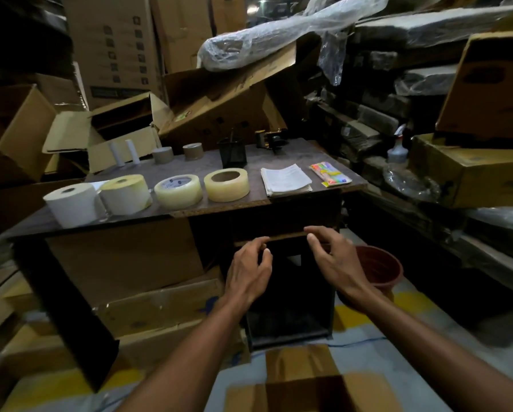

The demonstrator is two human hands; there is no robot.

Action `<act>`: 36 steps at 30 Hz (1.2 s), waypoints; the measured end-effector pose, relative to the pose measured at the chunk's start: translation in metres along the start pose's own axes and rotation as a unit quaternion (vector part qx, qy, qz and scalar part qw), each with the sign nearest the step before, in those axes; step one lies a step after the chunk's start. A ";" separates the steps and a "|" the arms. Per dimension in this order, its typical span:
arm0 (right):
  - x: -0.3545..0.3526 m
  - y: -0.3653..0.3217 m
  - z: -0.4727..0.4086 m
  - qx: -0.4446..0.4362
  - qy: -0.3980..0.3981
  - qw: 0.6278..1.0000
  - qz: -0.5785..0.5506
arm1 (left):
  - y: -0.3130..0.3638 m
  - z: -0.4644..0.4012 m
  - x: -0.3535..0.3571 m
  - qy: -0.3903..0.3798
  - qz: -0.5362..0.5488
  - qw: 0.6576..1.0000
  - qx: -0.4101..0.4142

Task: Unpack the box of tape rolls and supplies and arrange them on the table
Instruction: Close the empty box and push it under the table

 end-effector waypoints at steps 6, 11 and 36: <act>0.009 0.013 0.096 0.040 -0.087 0.995 0.024 | -0.011 0.088 0.018 -0.060 -0.042 0.997 -0.019; 0.003 0.028 0.174 0.092 -0.146 0.983 0.055 | -0.026 0.166 0.039 -0.112 -0.030 0.991 -0.058; -0.025 0.133 0.515 0.360 -0.535 0.684 0.341 | -0.097 0.531 0.126 -0.441 -0.077 0.815 -0.369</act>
Point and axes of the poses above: each hand's wrist, its own z-axis away from the middle knuckle, its own x-axis out of the palm, y = z × x, the point moved 4 cm from there along -z, towards the middle knuckle, and after that the axes turned 1 degree about -z, right-handed, at the moved point
